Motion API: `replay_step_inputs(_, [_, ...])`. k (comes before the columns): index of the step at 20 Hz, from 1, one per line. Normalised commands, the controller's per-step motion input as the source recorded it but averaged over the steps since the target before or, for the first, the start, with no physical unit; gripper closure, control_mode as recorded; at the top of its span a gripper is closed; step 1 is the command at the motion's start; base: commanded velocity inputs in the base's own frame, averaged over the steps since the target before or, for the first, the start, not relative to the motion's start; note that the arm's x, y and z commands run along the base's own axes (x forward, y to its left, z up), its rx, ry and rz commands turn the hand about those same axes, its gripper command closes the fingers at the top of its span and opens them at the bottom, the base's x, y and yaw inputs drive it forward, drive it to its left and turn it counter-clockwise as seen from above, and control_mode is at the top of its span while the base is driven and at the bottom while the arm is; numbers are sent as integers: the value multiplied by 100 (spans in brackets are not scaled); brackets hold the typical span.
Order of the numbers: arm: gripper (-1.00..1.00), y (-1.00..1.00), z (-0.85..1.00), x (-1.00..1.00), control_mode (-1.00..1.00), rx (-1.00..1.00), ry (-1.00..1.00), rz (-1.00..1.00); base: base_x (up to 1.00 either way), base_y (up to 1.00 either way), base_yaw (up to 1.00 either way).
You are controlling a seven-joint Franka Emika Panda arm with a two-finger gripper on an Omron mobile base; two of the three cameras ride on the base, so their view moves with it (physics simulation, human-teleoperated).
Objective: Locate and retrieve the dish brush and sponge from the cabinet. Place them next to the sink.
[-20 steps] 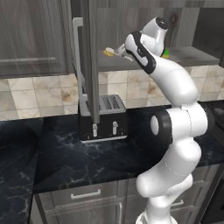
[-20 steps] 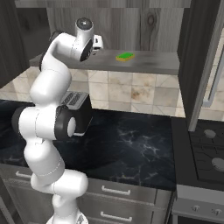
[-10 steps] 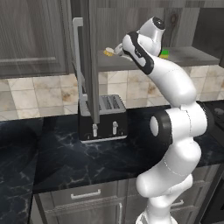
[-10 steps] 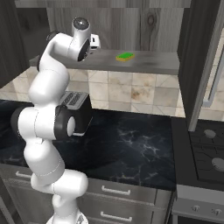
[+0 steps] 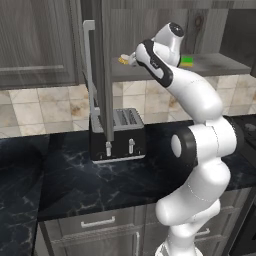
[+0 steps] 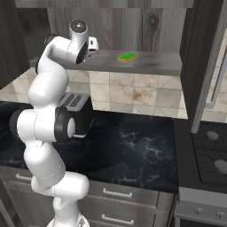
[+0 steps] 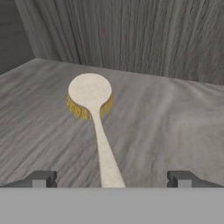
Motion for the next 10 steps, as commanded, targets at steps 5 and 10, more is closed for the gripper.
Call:
replay_step_inputs(5, [-100, 4, -9, 0, -100, 0, 0, 0, 0, 0, 0])
replay_step_inputs(10, [-100, 0, -2, 0, -100, 0, 0, 1, 0, 0, 0])
